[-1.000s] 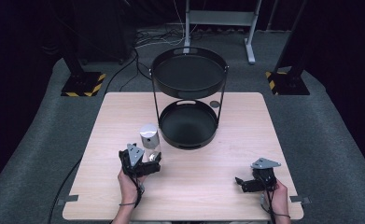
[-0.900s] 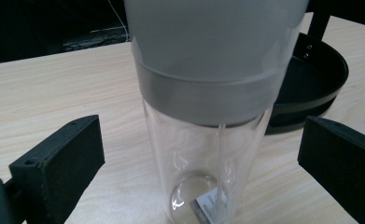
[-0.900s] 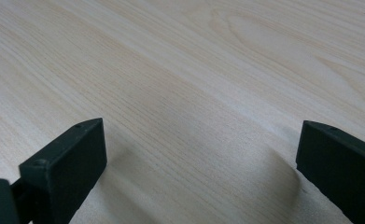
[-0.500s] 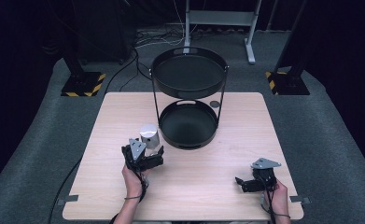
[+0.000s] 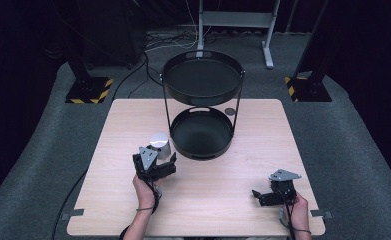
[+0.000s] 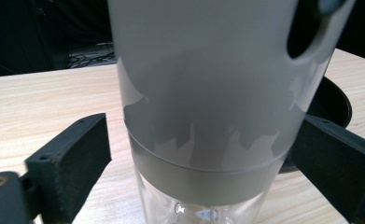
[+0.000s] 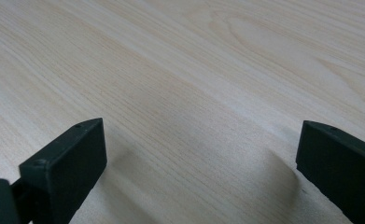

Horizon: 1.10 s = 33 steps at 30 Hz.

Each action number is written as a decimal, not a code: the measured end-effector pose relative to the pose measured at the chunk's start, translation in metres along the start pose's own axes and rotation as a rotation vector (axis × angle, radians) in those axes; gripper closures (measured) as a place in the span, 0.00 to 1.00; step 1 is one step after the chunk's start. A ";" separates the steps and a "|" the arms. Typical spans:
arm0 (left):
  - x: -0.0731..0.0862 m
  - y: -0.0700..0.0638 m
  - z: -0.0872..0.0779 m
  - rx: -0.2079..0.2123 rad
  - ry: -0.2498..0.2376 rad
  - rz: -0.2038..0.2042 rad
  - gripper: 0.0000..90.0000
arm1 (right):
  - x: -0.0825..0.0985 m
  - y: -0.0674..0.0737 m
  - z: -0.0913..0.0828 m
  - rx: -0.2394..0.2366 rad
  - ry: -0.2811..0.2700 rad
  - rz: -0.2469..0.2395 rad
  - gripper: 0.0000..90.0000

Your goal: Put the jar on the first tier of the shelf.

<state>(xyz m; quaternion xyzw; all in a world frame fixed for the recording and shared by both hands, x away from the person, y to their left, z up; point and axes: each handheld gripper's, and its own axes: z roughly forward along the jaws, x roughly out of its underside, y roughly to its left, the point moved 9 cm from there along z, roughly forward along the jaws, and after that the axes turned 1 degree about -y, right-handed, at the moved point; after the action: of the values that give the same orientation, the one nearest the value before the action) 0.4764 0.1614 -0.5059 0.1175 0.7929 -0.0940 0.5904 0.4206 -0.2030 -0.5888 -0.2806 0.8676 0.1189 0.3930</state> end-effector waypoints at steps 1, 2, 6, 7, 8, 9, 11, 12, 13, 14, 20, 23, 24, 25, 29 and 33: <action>0.002 0.000 0.001 -0.004 0.007 -0.003 0.10 | 0.000 0.000 0.000 0.000 0.000 0.001 0.01; 0.003 0.000 0.001 -0.011 0.010 -0.007 0.12 | 0.000 0.000 0.000 -0.001 -0.001 0.000 0.01; 0.009 0.000 0.005 -0.020 0.025 -0.022 0.23 | 0.000 0.000 0.000 -0.001 -0.003 0.000 0.01; 0.009 0.000 0.005 -0.020 0.025 -0.022 0.27 | 0.000 0.000 0.000 -0.001 -0.003 0.000 0.01; 0.010 -0.001 0.006 -0.015 0.030 -0.023 0.27 | 0.000 0.000 0.000 -0.002 -0.004 0.000 0.01; 0.011 -0.001 0.007 -0.016 0.032 -0.025 0.29 | 0.000 0.000 0.000 -0.002 -0.004 0.000 0.01; 0.012 -0.001 0.007 -0.023 0.022 -0.031 0.34 | 0.000 0.000 0.000 -0.002 -0.006 0.000 0.01; 0.012 -0.001 0.007 -0.024 0.017 -0.029 0.34 | 0.000 0.000 0.000 -0.002 -0.006 0.001 0.01; 0.012 -0.001 0.006 -0.026 0.016 -0.024 0.34 | 0.000 0.000 0.000 -0.001 -0.007 0.000 0.01; 0.012 -0.001 0.006 -0.026 0.012 -0.022 0.34 | 0.000 0.000 0.000 -0.002 -0.007 0.000 0.01; 0.012 -0.001 0.006 -0.020 0.004 -0.011 0.35 | 0.000 0.000 -0.001 0.000 -0.008 0.001 0.01; 0.012 -0.001 0.005 -0.015 0.001 -0.009 0.35 | 0.000 0.000 -0.001 0.001 -0.008 0.000 0.01; 0.012 -0.001 0.005 -0.013 0.002 -0.008 0.35 | 0.000 0.000 -0.001 0.000 -0.010 0.002 0.01; 0.012 -0.002 0.005 -0.011 0.002 -0.008 0.35 | -0.001 -0.001 -0.001 0.000 -0.011 0.005 0.01; 0.012 -0.002 0.003 -0.001 0.001 0.000 0.35 | -0.001 -0.001 -0.001 0.005 -0.012 0.004 0.01; 0.011 -0.003 0.003 0.004 0.002 0.000 0.35 | -0.001 -0.001 -0.001 0.008 -0.010 0.003 0.01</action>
<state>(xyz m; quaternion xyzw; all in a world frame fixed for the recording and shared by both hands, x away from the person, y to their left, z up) 0.4752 0.1590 -0.5177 0.1188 0.7933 -0.0952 0.5894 0.4209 -0.2038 -0.5879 -0.2773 0.8665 0.1172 0.3983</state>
